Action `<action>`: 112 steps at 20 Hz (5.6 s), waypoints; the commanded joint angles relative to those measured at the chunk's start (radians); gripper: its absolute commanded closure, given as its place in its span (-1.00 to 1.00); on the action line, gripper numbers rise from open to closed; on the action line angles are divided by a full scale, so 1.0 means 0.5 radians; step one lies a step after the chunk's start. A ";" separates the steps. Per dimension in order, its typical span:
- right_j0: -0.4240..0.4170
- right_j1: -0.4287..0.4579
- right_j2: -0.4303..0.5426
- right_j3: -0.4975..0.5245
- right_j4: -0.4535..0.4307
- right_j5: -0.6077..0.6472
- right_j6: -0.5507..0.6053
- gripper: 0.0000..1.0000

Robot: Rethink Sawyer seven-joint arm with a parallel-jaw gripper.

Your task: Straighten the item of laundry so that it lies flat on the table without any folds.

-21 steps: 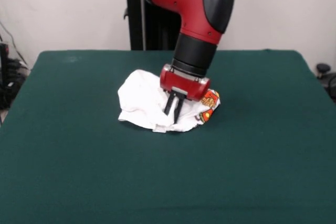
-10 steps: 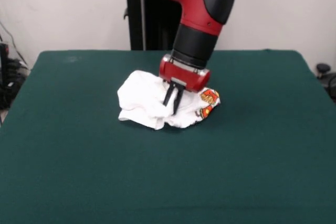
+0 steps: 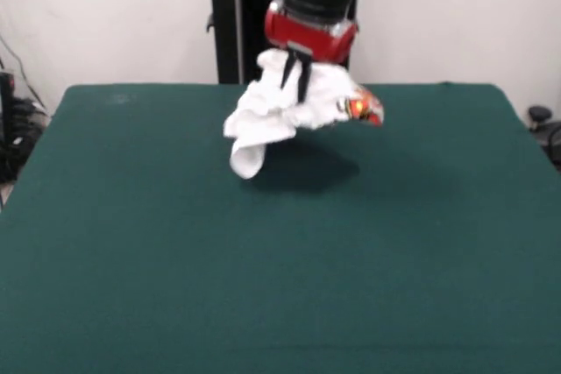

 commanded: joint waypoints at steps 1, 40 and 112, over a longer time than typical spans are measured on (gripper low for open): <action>0.228 -0.182 -0.240 -0.190 -0.044 0.636 0.646 1.00; 1.307 1.032 -1.581 -0.352 0.673 -0.277 1.099 -1.00; 0.084 0.559 0.361 -0.202 -0.057 -1.013 1.160 -1.00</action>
